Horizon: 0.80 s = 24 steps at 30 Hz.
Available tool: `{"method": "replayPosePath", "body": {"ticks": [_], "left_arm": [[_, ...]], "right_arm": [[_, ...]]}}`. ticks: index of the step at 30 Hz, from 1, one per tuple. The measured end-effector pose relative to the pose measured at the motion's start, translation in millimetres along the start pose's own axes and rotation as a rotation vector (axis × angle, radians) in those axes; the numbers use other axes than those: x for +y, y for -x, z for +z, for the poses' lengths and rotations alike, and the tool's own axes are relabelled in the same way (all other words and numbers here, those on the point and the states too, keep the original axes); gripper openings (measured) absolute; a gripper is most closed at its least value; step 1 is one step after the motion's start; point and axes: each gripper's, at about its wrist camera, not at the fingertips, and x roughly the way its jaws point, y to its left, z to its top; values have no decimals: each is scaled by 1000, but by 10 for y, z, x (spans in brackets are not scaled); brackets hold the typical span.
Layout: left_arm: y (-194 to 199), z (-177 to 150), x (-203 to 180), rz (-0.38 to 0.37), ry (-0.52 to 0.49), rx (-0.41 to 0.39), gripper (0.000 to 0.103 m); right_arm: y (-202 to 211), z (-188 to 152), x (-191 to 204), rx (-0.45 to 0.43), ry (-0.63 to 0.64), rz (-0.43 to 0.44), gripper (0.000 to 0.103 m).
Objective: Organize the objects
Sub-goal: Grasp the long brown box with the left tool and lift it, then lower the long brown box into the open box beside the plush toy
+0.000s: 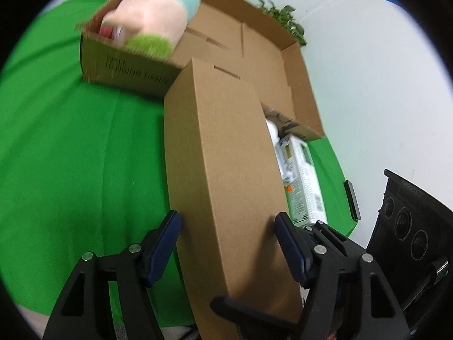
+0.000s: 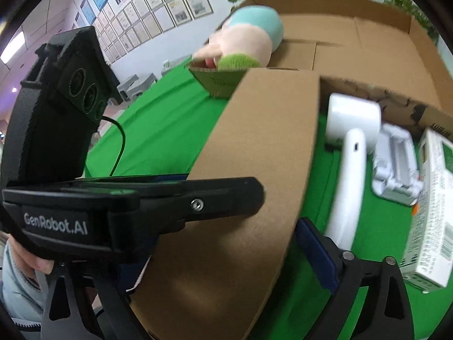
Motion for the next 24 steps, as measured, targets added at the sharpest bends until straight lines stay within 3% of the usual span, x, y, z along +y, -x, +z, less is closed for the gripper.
{"method": "replayPosePath", "body": {"ticks": [11, 15, 20, 24], "left_arm": [[491, 363, -688, 10, -184, -193, 62], [504, 679, -921, 5, -251, -231, 61], [580, 1071, -1081, -2, -312, -271, 61], [571, 1564, -1198, -8, -355, -308, 61]], "right_arm": [[582, 397, 62, -267, 18, -56, 90], [1091, 410, -183, -346, 13, -79, 90], [1248, 828, -322, -419, 17, -104, 90], [1290, 1293, -431, -471, 31, -119, 90]]}}
